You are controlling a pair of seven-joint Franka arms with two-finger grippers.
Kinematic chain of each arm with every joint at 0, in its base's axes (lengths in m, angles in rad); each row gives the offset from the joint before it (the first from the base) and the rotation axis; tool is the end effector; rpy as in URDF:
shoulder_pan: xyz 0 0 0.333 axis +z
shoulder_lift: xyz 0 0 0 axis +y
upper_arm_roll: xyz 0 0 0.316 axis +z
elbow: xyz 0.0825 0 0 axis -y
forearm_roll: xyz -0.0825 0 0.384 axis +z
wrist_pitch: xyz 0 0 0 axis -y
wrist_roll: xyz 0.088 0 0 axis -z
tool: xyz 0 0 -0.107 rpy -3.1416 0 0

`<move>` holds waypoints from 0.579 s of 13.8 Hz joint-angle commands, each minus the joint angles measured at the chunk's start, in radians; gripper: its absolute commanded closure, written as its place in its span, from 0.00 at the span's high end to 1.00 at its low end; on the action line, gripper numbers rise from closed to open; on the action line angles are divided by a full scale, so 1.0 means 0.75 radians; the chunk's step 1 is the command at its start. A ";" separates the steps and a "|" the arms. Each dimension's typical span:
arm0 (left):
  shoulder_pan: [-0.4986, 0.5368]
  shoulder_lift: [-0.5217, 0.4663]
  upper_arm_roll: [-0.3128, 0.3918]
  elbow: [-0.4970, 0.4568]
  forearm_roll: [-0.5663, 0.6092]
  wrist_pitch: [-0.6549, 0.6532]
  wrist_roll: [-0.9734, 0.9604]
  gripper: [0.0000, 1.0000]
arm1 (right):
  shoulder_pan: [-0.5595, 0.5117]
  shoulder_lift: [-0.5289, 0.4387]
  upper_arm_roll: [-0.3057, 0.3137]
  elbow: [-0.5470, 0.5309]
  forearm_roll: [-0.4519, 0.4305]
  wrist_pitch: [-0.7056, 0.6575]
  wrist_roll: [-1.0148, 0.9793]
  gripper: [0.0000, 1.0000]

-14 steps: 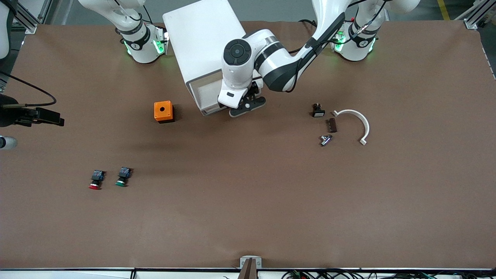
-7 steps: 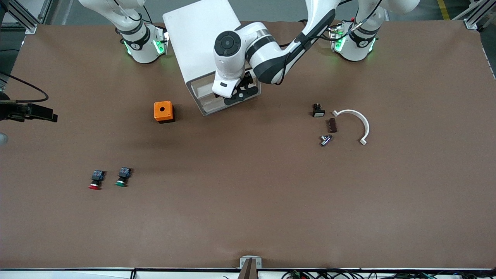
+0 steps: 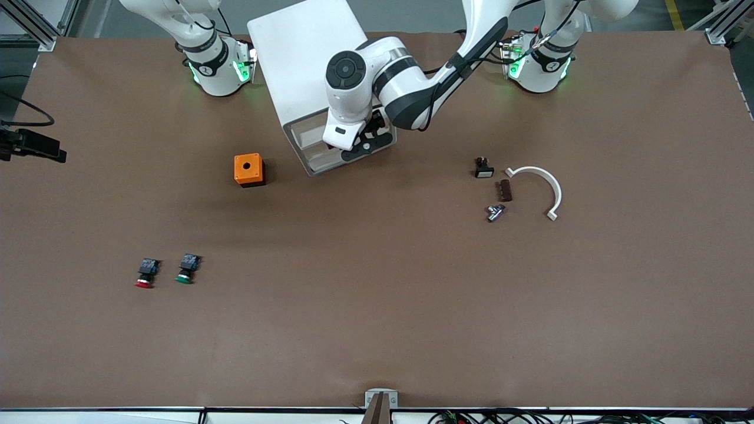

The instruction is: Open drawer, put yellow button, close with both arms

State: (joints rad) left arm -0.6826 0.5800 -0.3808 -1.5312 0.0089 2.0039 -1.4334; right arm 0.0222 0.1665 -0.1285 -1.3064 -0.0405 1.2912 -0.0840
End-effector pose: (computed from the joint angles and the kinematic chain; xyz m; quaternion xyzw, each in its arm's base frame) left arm 0.3700 -0.5828 0.3325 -0.9730 -0.2054 0.1049 0.0004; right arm 0.5716 -0.0588 0.6304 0.9954 -0.0150 -0.0925 0.0219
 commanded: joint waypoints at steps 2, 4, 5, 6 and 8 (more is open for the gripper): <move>-0.049 0.004 -0.010 0.002 -0.032 0.020 -0.064 1.00 | -0.019 -0.071 0.014 -0.046 0.048 0.064 -0.013 1.00; -0.072 0.002 -0.010 0.002 -0.030 0.020 -0.103 1.00 | -0.021 -0.073 0.014 -0.042 0.052 0.062 -0.011 1.00; -0.092 0.002 -0.010 0.002 -0.032 0.020 -0.116 1.00 | -0.025 -0.083 0.012 -0.042 0.052 0.066 -0.013 1.00; -0.098 0.002 -0.010 0.002 -0.028 0.020 -0.130 1.00 | -0.038 -0.087 0.014 -0.042 0.060 0.082 -0.013 1.00; -0.100 0.002 -0.010 0.004 -0.022 0.020 -0.130 1.00 | -0.040 -0.099 0.014 -0.042 0.091 0.097 -0.013 1.00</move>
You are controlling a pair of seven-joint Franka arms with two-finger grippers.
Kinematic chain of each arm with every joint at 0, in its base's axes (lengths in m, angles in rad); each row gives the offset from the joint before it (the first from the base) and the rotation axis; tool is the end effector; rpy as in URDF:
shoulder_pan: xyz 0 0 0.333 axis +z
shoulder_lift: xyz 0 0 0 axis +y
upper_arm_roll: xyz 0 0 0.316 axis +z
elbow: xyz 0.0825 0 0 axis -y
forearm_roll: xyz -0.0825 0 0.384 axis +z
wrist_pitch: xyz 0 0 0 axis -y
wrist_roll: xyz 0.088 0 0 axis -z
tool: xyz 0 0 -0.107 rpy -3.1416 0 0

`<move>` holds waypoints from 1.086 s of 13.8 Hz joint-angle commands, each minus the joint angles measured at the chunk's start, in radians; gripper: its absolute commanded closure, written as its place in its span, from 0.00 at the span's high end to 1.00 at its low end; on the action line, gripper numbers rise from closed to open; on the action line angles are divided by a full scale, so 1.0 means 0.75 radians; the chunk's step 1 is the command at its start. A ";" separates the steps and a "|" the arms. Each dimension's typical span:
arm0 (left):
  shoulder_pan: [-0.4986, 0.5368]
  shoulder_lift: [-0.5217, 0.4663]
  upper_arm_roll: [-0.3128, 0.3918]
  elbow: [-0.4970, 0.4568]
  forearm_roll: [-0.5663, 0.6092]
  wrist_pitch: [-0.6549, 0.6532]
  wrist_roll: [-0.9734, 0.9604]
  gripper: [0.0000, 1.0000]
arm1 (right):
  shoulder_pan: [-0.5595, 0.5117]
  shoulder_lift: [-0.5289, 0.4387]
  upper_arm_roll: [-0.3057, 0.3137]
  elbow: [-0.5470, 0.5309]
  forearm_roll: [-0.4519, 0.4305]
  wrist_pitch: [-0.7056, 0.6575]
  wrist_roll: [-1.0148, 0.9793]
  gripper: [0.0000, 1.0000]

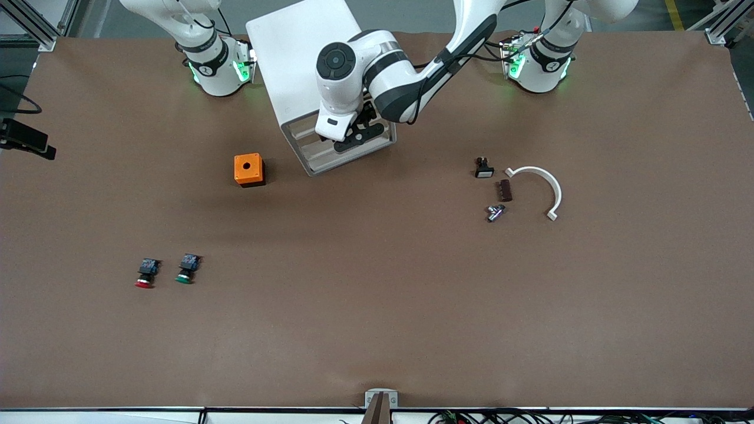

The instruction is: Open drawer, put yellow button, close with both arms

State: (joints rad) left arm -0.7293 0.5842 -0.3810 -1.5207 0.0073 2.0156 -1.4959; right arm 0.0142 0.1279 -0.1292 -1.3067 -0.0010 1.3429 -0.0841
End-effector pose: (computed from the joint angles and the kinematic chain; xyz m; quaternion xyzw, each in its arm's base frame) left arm 0.3451 -0.6022 0.3354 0.9712 0.2146 -0.1035 0.0029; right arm 0.5658 -0.0595 0.6557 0.9988 -0.0154 -0.0459 0.0042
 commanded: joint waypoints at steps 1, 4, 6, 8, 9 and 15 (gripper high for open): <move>-0.036 -0.006 -0.007 -0.010 -0.020 0.004 -0.047 1.00 | -0.031 -0.046 0.015 -0.043 0.038 0.028 -0.013 1.00; -0.003 -0.010 0.021 -0.008 -0.002 -0.004 -0.045 1.00 | -0.076 -0.042 0.015 -0.049 0.052 0.016 -0.011 1.00; 0.027 -0.059 0.072 -0.016 0.051 -0.018 -0.049 1.00 | -0.074 -0.046 0.021 -0.049 0.057 0.013 -0.009 1.00; 0.101 -0.124 0.103 -0.010 0.100 -0.022 -0.039 1.00 | -0.074 -0.062 0.021 -0.060 0.057 0.011 -0.009 1.00; 0.164 -0.159 0.103 -0.008 0.111 -0.029 -0.032 1.00 | -0.074 -0.082 0.021 -0.096 0.057 0.024 -0.009 1.00; 0.479 -0.310 0.105 -0.005 0.143 -0.108 0.135 1.00 | -0.066 -0.215 0.025 -0.290 0.081 0.114 -0.009 1.00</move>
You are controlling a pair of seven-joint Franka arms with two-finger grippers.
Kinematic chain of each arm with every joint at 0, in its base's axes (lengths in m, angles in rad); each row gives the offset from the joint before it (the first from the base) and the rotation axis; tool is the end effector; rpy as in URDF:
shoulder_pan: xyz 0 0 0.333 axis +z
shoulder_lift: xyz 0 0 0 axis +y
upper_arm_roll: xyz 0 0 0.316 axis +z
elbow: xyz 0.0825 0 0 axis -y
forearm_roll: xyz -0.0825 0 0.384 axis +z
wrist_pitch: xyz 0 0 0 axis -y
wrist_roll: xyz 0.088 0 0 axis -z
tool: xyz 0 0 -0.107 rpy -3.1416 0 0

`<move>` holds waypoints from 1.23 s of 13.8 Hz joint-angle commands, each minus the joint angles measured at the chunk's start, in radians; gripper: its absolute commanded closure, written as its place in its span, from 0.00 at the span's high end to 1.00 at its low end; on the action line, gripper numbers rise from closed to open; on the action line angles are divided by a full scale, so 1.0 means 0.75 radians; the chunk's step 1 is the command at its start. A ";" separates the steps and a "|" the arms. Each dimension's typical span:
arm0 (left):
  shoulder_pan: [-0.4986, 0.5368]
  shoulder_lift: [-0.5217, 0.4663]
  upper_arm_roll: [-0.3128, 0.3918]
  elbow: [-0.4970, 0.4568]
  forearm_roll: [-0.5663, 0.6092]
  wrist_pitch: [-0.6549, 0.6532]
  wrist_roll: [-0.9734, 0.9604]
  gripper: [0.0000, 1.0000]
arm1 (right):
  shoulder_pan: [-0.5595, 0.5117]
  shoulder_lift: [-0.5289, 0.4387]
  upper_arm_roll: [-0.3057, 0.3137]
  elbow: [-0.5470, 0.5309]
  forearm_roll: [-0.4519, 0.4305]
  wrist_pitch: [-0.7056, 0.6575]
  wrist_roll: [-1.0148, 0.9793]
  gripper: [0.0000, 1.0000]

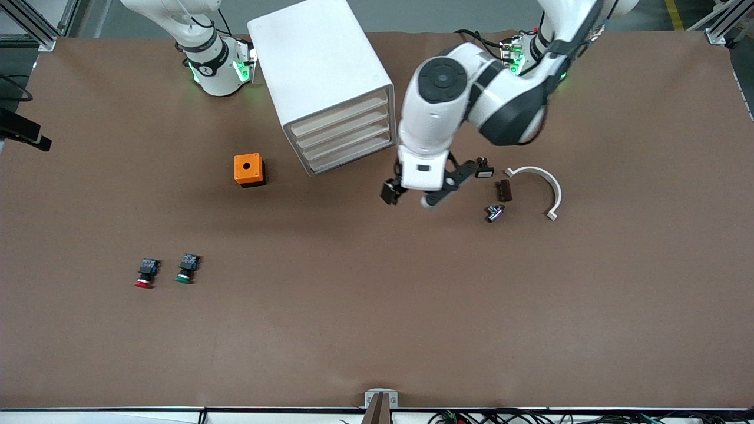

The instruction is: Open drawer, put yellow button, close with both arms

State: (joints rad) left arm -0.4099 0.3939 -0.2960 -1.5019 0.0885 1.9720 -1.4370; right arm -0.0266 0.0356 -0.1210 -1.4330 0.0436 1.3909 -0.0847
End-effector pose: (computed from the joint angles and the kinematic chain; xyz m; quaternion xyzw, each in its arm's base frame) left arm 0.5408 -0.4157 0.4581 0.9335 0.3551 0.0101 0.0478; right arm 0.5416 -0.0738 0.6538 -0.9987 0.0284 0.0362 0.0238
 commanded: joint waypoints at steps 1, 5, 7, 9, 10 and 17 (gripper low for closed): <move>0.080 -0.079 -0.008 -0.031 0.070 -0.127 0.109 1.00 | -0.012 -0.107 0.014 -0.139 0.022 0.066 -0.008 1.00; 0.203 -0.175 -0.014 -0.031 0.142 -0.287 0.277 1.00 | -0.008 -0.121 0.014 -0.161 0.020 0.076 -0.012 1.00; 0.284 -0.200 -0.012 -0.018 0.140 -0.287 0.442 1.00 | -0.008 -0.148 0.014 -0.198 0.020 0.101 -0.012 1.00; 0.340 -0.206 -0.012 0.006 0.132 -0.289 0.594 1.00 | -0.005 -0.211 0.014 -0.290 0.016 0.166 -0.014 1.00; 0.366 -0.214 -0.010 0.008 0.140 -0.296 0.664 1.00 | -0.005 -0.229 0.016 -0.310 0.009 0.184 -0.014 1.00; 0.579 -0.284 -0.014 0.008 0.119 -0.391 1.161 1.00 | 0.013 -0.227 0.016 -0.304 -0.033 0.191 -0.016 1.00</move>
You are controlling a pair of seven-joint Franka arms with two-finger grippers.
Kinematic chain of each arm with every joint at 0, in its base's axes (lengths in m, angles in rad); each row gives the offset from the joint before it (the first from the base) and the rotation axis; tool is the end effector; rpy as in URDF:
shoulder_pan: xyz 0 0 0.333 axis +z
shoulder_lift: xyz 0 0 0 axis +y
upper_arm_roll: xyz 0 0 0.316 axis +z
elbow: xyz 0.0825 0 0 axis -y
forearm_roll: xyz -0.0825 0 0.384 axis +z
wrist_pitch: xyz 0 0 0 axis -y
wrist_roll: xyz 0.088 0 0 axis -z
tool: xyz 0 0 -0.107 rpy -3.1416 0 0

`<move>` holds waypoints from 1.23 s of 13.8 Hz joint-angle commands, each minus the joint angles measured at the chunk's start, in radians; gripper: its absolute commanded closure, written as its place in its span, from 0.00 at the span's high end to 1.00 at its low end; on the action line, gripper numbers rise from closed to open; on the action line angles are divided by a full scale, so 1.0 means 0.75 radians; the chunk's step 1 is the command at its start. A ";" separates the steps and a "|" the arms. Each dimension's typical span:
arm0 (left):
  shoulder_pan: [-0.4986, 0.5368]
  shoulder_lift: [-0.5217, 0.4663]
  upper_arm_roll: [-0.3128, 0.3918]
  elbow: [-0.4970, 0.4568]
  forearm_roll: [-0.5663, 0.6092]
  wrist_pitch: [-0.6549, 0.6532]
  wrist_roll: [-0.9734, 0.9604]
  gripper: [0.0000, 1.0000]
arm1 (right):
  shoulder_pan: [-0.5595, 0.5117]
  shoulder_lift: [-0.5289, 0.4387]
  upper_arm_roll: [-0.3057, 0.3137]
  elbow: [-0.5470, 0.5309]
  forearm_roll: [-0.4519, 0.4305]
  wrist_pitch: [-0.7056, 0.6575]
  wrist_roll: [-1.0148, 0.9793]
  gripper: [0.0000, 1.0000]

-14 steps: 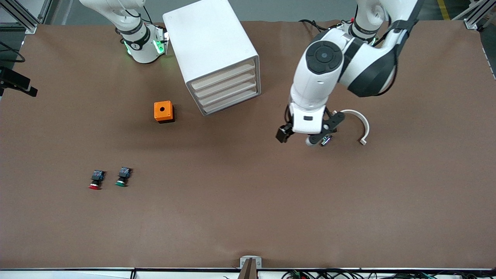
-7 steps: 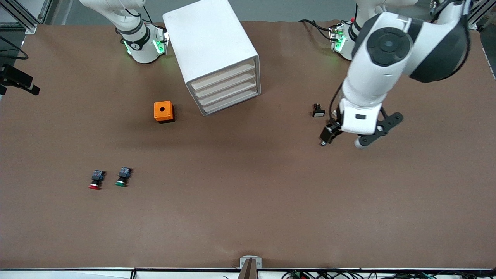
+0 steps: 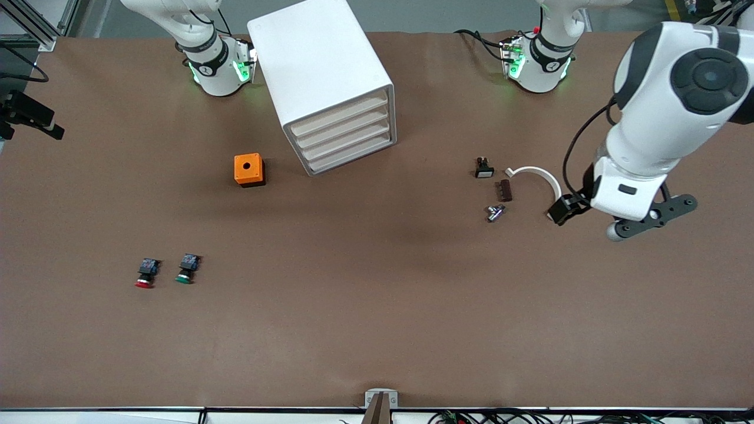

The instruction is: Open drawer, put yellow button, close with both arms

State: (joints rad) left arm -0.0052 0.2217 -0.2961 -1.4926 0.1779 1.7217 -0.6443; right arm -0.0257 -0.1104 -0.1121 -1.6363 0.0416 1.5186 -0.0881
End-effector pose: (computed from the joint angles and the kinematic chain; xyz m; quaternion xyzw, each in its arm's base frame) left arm 0.6105 -0.1535 0.5494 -0.9852 -0.1616 -0.0331 0.0459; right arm 0.5098 -0.0696 0.6480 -0.9994 0.0235 0.0009 0.0272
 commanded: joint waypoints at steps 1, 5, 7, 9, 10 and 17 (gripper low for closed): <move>0.068 -0.060 -0.014 -0.002 0.000 -0.076 0.155 1.00 | 0.020 -0.033 0.004 -0.031 -0.041 0.021 -0.011 1.00; 0.123 -0.109 -0.020 0.004 -0.022 -0.152 0.292 1.00 | 0.020 -0.033 0.002 -0.031 -0.045 0.021 -0.011 1.00; 0.132 -0.154 -0.014 0.006 -0.055 -0.170 0.341 1.00 | 0.020 -0.033 0.004 -0.031 -0.059 0.021 -0.011 1.00; 0.164 -0.181 -0.014 0.006 -0.114 -0.203 0.449 1.00 | 0.020 -0.035 0.002 -0.031 -0.068 0.021 -0.011 1.00; 0.185 -0.203 -0.012 0.008 -0.145 -0.213 0.476 1.00 | 0.020 -0.035 0.002 -0.031 -0.074 0.021 -0.011 1.00; 0.058 -0.414 0.145 -0.104 -0.254 -0.387 0.599 1.00 | 0.018 -0.035 0.002 -0.031 -0.076 0.018 -0.011 1.00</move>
State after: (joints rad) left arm 0.0951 -0.0021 -0.2446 -1.4924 0.0109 1.4457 -0.2183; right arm -0.0173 -0.1110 -0.1090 -1.6370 -0.0007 1.5233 -0.0893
